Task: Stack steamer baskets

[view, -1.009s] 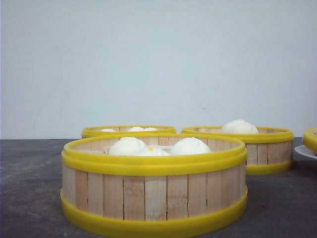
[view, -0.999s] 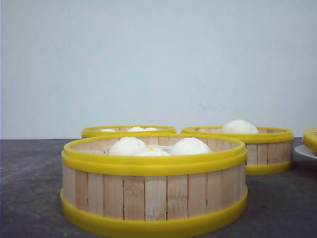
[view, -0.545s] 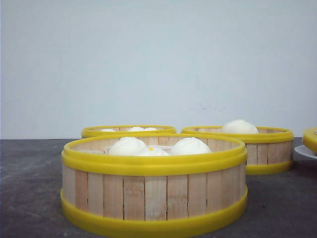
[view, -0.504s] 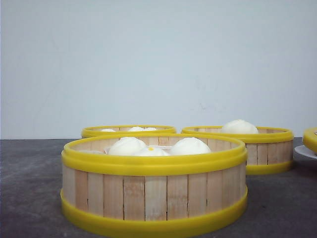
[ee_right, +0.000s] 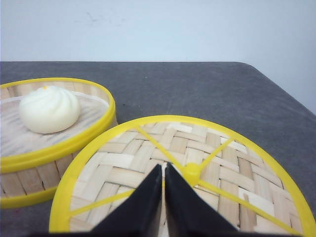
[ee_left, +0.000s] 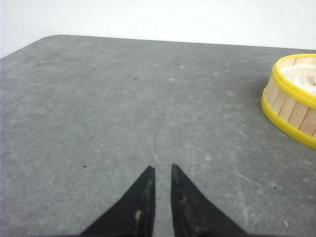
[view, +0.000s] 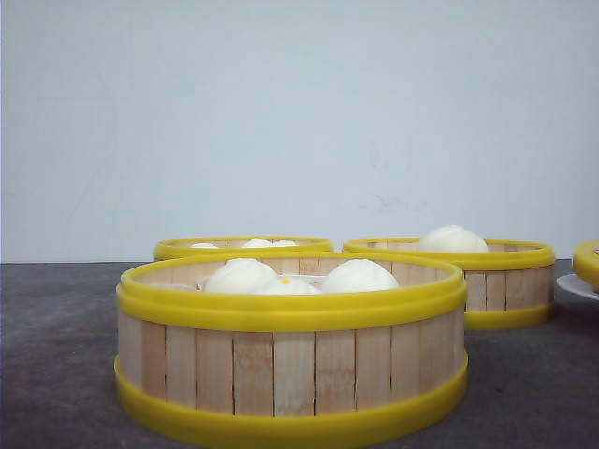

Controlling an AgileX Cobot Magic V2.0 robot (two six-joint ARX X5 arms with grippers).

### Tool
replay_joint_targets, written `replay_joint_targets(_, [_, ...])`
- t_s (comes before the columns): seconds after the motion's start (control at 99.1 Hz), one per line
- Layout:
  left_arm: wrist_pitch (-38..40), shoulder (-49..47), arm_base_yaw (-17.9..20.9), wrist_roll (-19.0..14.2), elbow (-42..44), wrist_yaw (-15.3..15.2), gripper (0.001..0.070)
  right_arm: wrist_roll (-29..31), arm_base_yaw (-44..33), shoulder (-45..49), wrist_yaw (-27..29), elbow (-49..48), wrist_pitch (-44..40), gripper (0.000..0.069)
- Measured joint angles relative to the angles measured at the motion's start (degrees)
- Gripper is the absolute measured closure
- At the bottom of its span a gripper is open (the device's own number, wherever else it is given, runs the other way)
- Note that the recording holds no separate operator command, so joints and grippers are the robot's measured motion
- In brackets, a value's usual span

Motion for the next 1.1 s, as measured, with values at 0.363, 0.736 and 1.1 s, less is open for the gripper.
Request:
replay_joint_targets(0.363, [0.0, 0.0, 0.0, 0.0, 0.0, 0.0, 0.0678, 0.0, 0.0, 0.0, 0.0, 0.0, 0.0, 0.0686])
replay_joint_targets(0.736, [0.0, 0.0, 0.0, 0.0, 0.0, 0.0, 0.0678, 0.0, 0.0, 0.0, 0.0, 0.0, 0.0, 0.0686])
replay_joint_targets(1.1, [0.0, 0.0, 0.0, -7.3, 0.0, 0.0, 0.0678, 3.8, 0.0, 0.0, -3.5, 0.0, 1.3, 0.0686])
